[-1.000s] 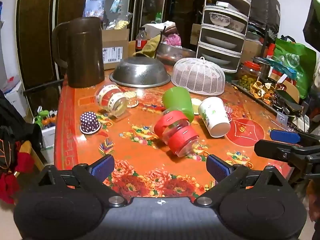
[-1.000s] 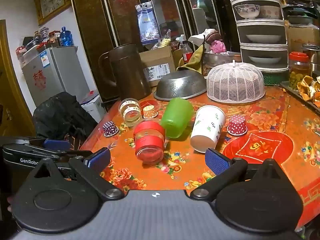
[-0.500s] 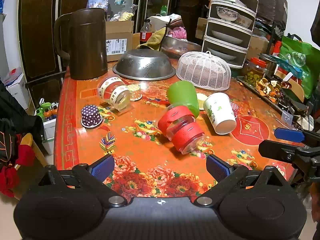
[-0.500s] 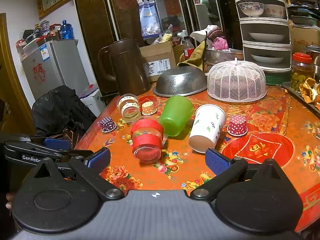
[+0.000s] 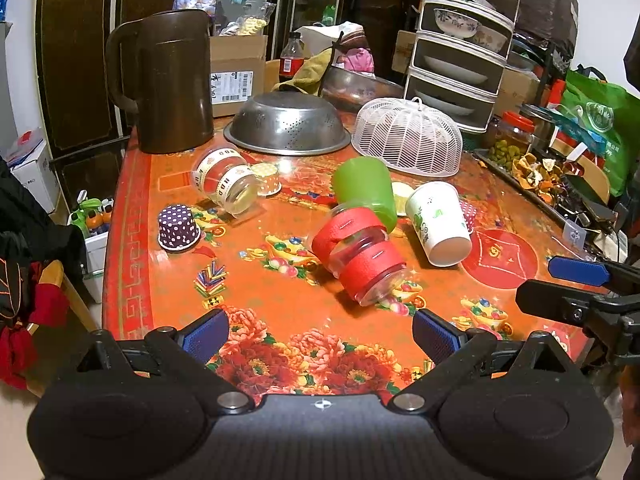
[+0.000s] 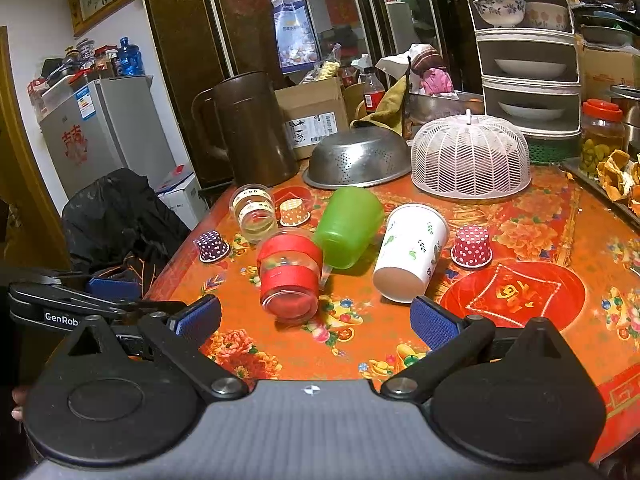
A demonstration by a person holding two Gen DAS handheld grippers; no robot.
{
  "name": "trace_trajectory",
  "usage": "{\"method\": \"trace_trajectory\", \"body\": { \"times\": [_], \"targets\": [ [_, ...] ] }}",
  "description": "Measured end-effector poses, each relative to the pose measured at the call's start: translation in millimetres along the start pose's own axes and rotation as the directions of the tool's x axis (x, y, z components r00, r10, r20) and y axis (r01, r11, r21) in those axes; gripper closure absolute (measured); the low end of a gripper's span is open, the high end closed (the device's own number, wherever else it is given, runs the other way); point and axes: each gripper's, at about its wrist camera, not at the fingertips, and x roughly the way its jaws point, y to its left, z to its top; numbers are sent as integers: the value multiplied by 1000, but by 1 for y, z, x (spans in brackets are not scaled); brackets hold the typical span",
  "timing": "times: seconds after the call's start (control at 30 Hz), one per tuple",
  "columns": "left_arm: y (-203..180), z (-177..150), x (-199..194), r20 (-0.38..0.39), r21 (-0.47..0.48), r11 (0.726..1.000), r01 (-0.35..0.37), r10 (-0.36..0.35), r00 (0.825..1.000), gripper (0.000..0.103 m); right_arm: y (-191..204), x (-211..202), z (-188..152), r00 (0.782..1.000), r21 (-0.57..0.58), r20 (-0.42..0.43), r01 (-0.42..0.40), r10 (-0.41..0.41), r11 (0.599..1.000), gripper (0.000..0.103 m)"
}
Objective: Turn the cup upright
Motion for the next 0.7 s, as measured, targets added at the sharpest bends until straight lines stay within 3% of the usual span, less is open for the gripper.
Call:
{"method": "trace_trajectory", "body": {
  "times": [0.7],
  "targets": [
    [-2, -3, 0, 3, -1, 1000, -8, 8, 1000, 3, 0, -3, 1, 1000, 3, 1, -1, 1, 1000, 1]
  ]
}}
